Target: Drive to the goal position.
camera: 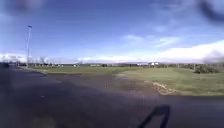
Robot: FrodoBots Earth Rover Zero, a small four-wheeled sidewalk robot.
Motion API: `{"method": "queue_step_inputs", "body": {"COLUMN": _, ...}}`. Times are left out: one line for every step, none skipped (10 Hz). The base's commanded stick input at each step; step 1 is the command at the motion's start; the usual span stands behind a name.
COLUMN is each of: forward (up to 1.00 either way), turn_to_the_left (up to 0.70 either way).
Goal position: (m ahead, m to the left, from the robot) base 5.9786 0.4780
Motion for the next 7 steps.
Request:
{"method": "queue_step_inputs", "body": {"forward": 0.70, "turn_to_the_left": 0.15}}
{"method": "queue_step_inputs", "body": {"forward": 0.70, "turn_to_the_left": 0.00}}
{"method": "queue_step_inputs", "body": {"forward": 0.70, "turn_to_the_left": 0.00}}
{"method": "queue_step_inputs", "body": {"forward": 0.70, "turn_to_the_left": 0.00}}
{"method": "queue_step_inputs", "body": {"forward": 0.70, "turn_to_the_left": 0.00}}
{"method": "queue_step_inputs", "body": {"forward": 0.70, "turn_to_the_left": 0.00}}
{"method": "queue_step_inputs", "body": {"forward": 0.70, "turn_to_the_left": 0.00}}
